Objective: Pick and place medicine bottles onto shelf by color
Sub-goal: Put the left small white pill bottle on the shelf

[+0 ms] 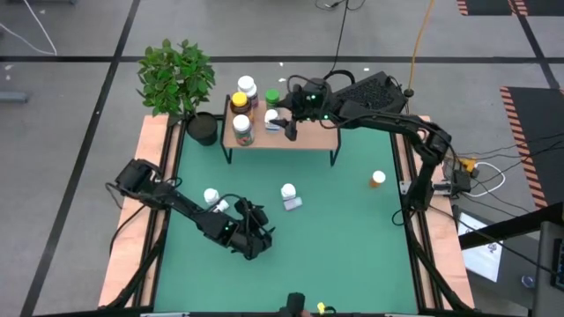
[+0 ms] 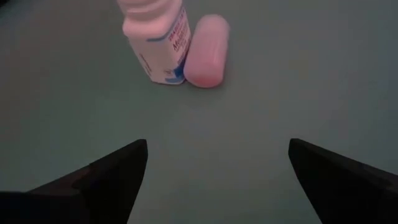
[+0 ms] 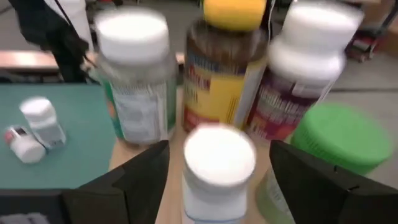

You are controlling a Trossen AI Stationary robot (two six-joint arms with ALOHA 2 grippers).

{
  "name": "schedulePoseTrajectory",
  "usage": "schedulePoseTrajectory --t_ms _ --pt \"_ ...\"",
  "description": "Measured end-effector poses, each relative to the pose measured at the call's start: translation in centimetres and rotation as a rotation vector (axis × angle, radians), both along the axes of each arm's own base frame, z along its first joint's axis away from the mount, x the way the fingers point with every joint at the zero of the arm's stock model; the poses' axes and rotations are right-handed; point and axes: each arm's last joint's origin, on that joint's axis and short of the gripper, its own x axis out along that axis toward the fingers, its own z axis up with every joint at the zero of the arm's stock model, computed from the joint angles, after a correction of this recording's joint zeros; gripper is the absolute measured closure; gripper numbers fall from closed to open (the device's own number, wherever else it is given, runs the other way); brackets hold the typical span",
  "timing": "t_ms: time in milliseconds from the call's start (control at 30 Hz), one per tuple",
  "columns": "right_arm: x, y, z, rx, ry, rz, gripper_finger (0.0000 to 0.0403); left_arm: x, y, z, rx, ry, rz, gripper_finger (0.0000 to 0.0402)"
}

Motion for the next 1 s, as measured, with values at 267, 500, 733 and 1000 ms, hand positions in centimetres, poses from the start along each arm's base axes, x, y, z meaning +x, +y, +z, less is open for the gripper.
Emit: schedulePoseTrajectory --t_ms 267,500,733,1000 --pt "-2.2 6.0 1.4 0.058 0.038 0.024 0.0129 -0.7 -1.2 -0.1 -0.04 -0.022 0.017 0.0009" --pt "-6.1 14.3 -2.5 -0.018 0.045 -0.019 0.0143 -3.3 -3.3 1.8 0.034 -0.094 0.057 0.0009" --pt "-11.1 20.1 -5.9 0.135 -0.063 0.087 0.0147 -8.0 -2.9 7.4 0.033 -0.108 0.119 0.0009" --pt "-14.5 22.8 -9.7 0.335 -0.125 0.116 0.0147 -13.3 -0.9 8.4 0.165 0.099 0.234 0.0009"
